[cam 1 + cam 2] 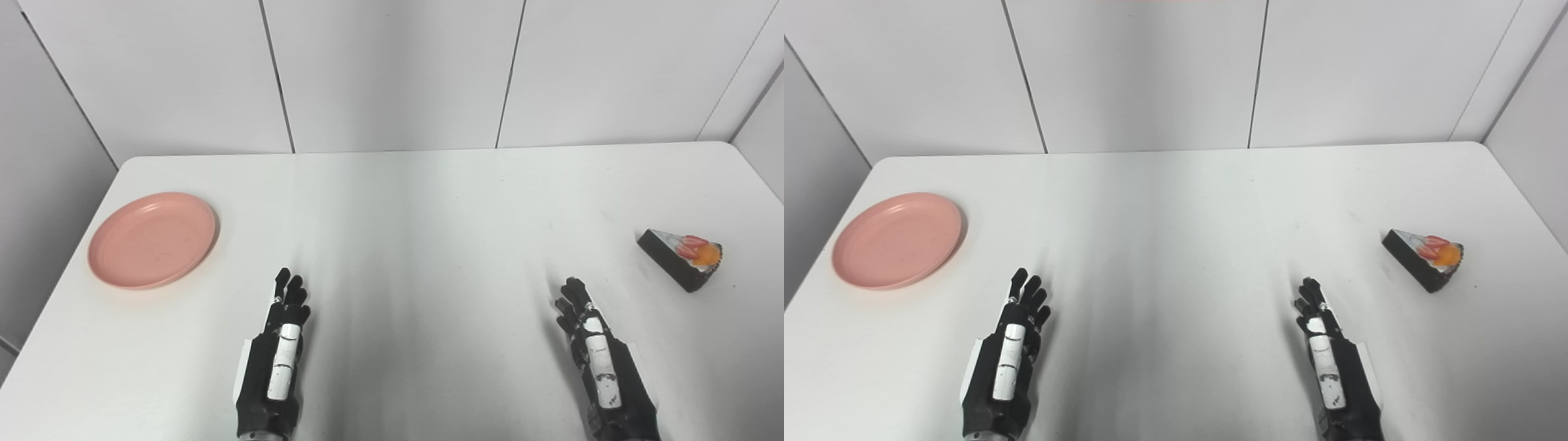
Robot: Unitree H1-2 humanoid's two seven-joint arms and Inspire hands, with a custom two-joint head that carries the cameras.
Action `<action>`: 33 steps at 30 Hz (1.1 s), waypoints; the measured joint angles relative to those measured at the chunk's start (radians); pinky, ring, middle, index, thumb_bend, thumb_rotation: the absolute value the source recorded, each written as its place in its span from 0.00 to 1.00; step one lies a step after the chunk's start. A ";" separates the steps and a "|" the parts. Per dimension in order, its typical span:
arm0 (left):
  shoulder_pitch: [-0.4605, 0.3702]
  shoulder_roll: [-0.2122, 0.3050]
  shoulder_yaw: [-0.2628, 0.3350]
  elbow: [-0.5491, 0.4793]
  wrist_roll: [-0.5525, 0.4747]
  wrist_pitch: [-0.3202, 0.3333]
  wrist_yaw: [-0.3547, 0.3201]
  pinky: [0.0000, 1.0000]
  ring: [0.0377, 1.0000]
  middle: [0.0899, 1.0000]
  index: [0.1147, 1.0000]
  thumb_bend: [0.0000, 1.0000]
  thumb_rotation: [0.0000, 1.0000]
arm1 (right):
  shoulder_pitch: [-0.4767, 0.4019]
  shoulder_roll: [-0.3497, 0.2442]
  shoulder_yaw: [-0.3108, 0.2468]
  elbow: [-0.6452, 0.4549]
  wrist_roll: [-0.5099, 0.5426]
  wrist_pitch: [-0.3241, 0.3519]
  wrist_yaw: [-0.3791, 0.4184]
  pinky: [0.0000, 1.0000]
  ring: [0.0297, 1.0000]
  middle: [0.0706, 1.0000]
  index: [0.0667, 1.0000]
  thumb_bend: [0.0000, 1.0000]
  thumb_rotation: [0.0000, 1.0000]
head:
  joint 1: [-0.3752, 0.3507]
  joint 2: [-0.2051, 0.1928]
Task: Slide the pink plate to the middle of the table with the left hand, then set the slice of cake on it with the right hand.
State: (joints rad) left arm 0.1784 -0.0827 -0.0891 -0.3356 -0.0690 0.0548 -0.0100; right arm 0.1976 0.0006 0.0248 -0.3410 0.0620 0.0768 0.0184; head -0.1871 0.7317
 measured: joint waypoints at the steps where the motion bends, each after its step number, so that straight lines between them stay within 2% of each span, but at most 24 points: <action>1: 0.000 0.001 0.000 0.000 0.000 0.000 -0.001 1.00 1.00 1.00 1.00 0.69 0.85 | 0.000 0.001 0.000 0.000 0.000 0.000 -0.001 0.96 0.94 0.95 0.94 0.87 0.98 | 0.000 0.000; 33: 0.000 0.008 -0.002 0.000 0.012 0.001 -0.013 1.00 1.00 1.00 1.00 0.71 0.85 | 0.000 0.005 0.003 0.000 -0.010 -0.001 -0.002 0.95 0.94 0.95 0.93 0.91 0.96 | -0.005 -0.002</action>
State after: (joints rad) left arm 0.1780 -0.0743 -0.0908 -0.3356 -0.0573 0.0561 -0.0234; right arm 0.1974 0.0052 0.0281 -0.3408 0.0521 0.0757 0.0163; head -0.1917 0.7302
